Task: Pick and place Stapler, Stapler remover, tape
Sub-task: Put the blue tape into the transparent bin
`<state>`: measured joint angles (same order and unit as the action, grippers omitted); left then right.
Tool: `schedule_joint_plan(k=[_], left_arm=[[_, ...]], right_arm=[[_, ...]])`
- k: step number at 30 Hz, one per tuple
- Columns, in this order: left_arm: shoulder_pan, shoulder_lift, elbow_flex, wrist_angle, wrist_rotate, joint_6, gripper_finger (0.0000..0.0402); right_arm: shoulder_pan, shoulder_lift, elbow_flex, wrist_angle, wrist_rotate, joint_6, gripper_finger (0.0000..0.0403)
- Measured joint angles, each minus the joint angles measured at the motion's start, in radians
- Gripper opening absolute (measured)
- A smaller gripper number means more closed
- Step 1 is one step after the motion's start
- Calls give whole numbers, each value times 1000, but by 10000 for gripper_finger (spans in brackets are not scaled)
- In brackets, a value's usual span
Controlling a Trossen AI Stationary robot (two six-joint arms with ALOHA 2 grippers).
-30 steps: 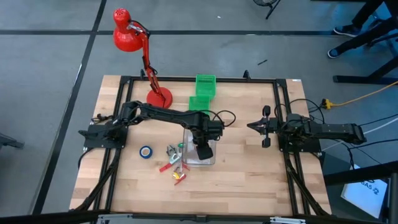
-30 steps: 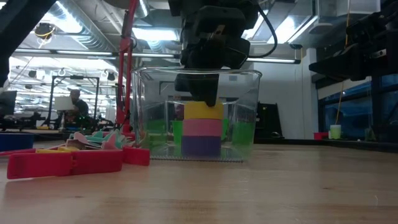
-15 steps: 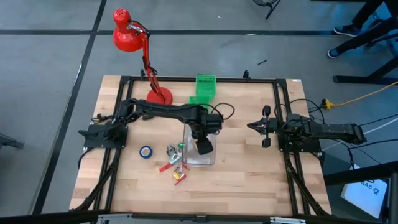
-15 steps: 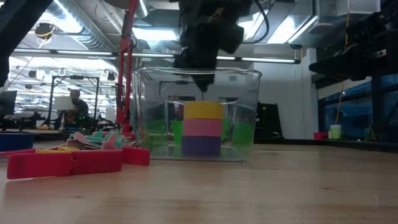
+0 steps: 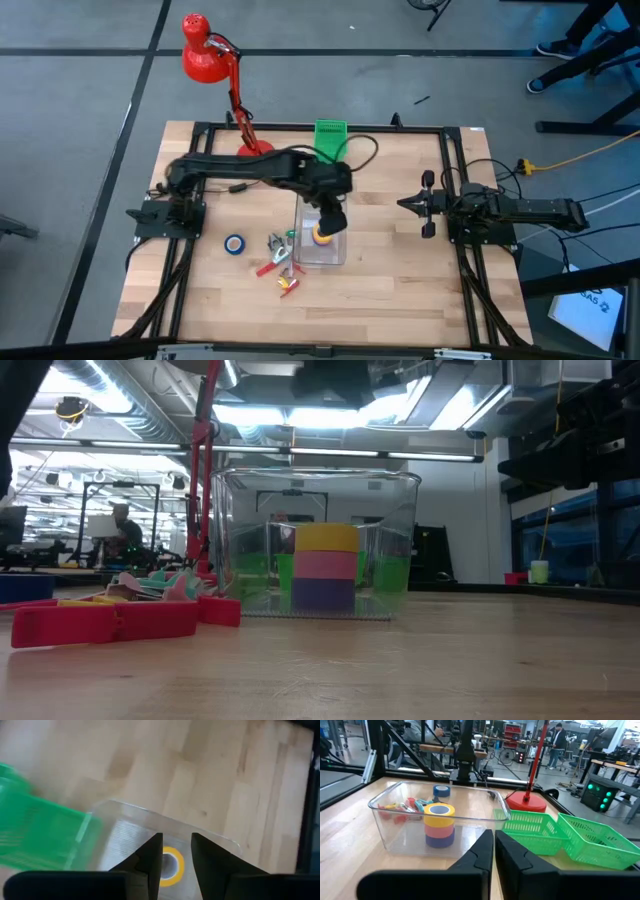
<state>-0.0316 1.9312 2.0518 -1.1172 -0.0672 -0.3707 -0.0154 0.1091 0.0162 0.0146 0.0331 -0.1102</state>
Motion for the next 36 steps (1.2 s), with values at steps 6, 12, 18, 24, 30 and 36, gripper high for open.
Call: schedule_joint_plan(k=[6, 12, 18, 24, 30, 36], left_arm=[[-11, -110, 0, -15, -157, -4, 90], [-42, -194, 0, -79, -288, -26, 90], [-79, -238, 0, -300, -425, -120, 88], [-118, -243, -27, -445, -527, -243, 88], [-156, -265, -129, -454, -558, -298, 88], [-165, -285, -253, -454, -527, -445, 86]], right_arm=[[0, 0, 0, 0, 0, 0, 21], [0, 0, 0, 0, 0, 0, 21], [0, 0, 0, 0, 0, 0, 21], [0, 0, 0, 0, 0, 0, 21], [0, 0, 0, 0, 0, 0, 21], [0, 0, 0, 0, 0, 0, 21]])
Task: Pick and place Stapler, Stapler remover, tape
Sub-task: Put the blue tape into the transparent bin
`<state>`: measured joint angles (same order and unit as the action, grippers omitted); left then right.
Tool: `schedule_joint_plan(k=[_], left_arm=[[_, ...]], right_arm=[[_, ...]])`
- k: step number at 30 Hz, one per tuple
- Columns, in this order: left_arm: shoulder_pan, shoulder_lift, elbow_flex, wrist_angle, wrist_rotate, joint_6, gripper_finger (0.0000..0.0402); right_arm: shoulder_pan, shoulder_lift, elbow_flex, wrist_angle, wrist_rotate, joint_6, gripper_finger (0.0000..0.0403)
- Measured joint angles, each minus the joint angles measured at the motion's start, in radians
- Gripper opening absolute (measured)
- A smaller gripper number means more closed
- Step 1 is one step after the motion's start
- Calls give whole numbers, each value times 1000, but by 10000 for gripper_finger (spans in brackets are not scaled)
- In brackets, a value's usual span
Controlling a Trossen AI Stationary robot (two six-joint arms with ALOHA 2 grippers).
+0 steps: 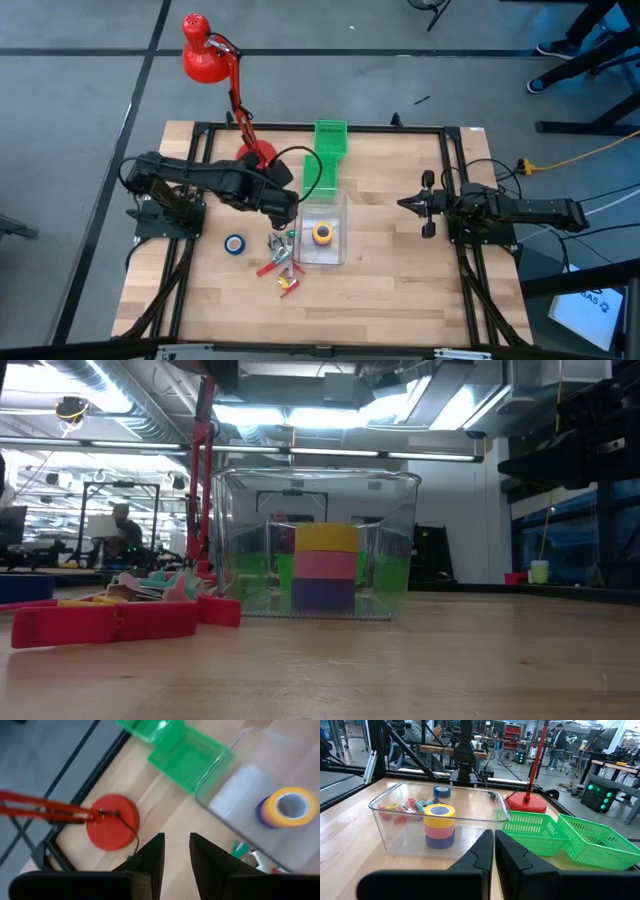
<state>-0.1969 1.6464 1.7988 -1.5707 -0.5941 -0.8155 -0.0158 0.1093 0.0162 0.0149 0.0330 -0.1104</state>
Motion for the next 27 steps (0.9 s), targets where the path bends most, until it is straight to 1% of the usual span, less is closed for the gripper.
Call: schedule_joint_plan(k=[4, 8, 11, 14, 18, 20, 22, 24, 27], left_arm=[[1, -31, -108, 3, 24, -58, 88], [1, -93, -248, 24, 64, -128, 87], [1, -157, -382, 133, 83, -157, 82], [1, -218, -523, 293, 106, -159, 77], [2, -277, -662, 464, 170, -170, 72], [2, -290, -702, 503, 199, -181, 70], [2, -295, -719, 502, 234, -211, 71], [3, -295, -731, 489, 295, -252, 73], [10, -295, -750, 471, 413, -339, 76]], right_arm=[[0, 0, 0, 0, 0, 0, 21], [0, 0, 0, 0, 0, 0, 21], [0, 0, 0, 0, 0, 0, 21], [0, 0, 0, 0, 0, 0, 21], [0, 0, 0, 0, 0, 0, 21], [0, 0, 0, 0, 0, 0, 21], [0, 0, 0, 0, 0, 0, 21], [0, 0, 0, 0, 0, 0, 21], [0, 0, 0, 0, 0, 0, 21]])
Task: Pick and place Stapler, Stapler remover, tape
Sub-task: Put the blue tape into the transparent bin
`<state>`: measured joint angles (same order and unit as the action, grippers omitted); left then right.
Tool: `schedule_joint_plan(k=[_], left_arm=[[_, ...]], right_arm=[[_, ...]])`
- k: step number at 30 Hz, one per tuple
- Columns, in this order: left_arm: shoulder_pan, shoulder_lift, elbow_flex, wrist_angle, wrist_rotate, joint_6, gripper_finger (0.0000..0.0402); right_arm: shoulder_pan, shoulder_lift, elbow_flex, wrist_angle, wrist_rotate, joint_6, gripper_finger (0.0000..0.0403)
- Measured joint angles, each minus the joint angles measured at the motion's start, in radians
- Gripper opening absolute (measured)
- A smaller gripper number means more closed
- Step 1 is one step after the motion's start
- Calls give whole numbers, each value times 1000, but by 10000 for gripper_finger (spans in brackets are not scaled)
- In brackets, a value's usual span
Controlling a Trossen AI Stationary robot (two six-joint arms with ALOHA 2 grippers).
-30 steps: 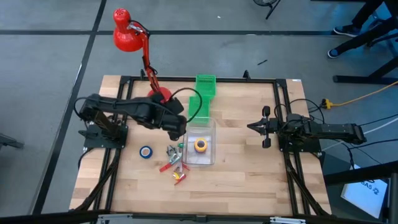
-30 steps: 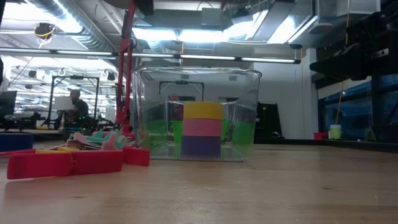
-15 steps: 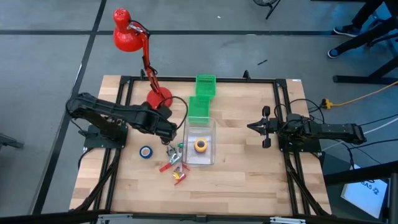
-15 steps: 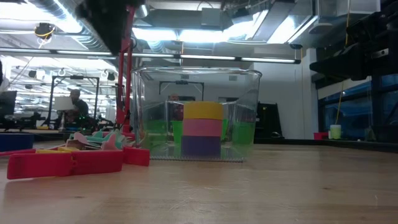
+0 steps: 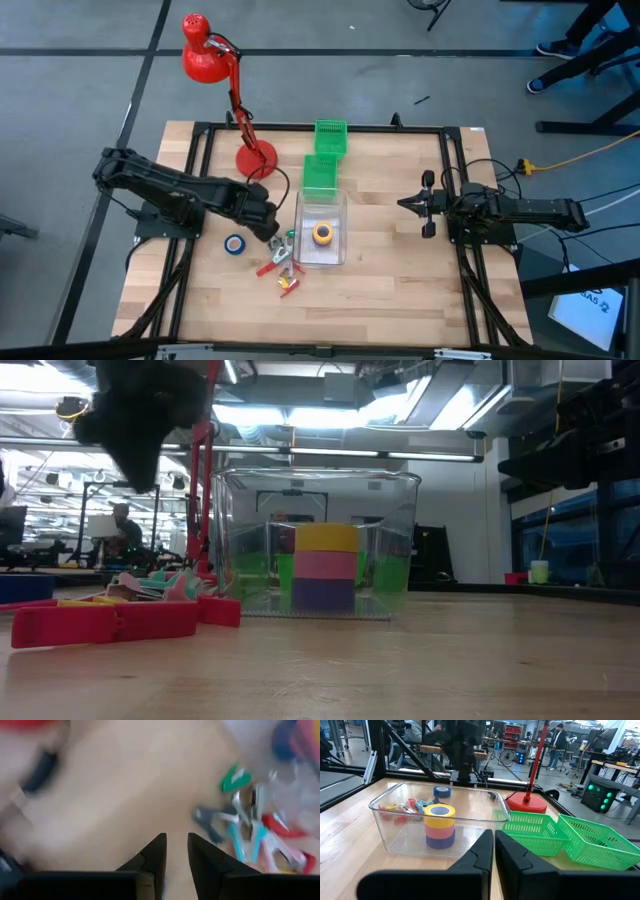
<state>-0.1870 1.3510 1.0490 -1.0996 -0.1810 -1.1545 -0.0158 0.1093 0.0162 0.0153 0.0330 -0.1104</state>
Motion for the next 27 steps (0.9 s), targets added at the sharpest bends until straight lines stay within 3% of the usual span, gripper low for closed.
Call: schedule_joint_plan(k=[8, 12, 21, 27], left_arm=[[-37, 1, -89, -1, 257, -140, 85], [-79, 1, -145, 1, 322, -181, 103], [-120, 2, -262, 128, 307, -246, 165], [-120, 4, -298, 205, 288, -247, 172]], right_arm=[[0, 0, 0, 0, 0, 0, 21], [0, 0, 0, 0, 0, 0, 21], [0, 0, 0, 0, 0, 0, 21], [0, 0, 0, 0, 0, 0, 21]])
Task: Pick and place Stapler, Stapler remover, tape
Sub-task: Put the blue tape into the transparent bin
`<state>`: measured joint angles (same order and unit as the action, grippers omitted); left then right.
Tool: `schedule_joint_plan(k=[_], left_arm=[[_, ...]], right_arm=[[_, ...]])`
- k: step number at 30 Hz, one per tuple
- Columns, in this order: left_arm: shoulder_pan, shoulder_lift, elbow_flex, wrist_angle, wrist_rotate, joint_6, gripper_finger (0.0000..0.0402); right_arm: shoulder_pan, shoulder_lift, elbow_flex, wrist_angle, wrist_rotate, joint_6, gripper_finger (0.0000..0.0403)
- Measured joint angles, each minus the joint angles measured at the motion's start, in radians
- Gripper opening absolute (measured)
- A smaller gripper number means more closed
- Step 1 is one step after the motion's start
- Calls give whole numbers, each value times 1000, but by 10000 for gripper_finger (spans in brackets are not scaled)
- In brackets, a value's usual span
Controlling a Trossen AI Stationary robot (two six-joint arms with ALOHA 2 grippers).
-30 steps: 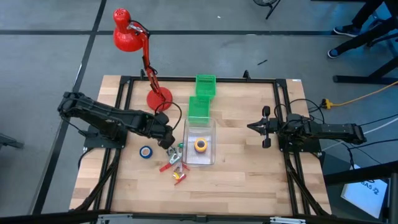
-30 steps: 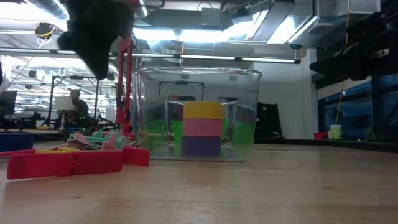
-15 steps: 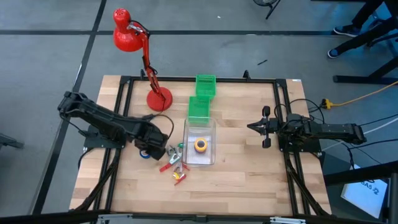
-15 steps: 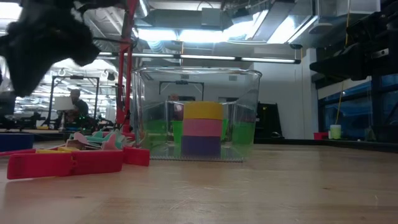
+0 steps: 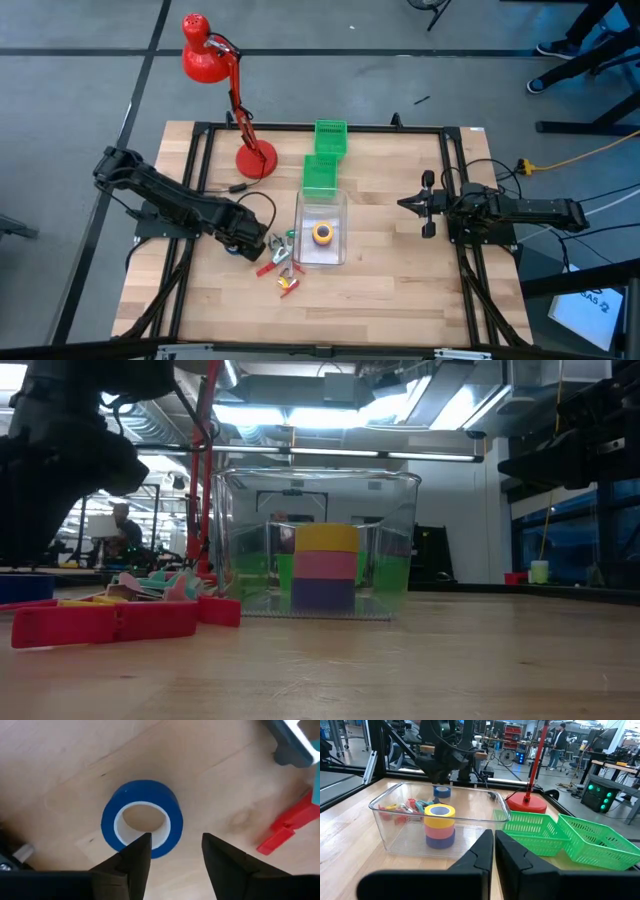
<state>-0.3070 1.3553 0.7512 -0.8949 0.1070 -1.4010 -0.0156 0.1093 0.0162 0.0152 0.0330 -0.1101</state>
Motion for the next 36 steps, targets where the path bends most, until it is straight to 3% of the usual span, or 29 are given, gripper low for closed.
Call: schedule_joint_plan(k=[19, 29, 36], left_arm=[[0, 168, -25, 100, 36, 53, 118], [0, 146, -25, 84, 34, 79, 38], [0, 130, -15, 82, 17, 79, 39]], right_arm=[[0, 0, 0, 0, 0, 0, 21], [0, 0, 0, 0, 0, 0, 21], [0, 0, 0, 0, 0, 0, 21]])
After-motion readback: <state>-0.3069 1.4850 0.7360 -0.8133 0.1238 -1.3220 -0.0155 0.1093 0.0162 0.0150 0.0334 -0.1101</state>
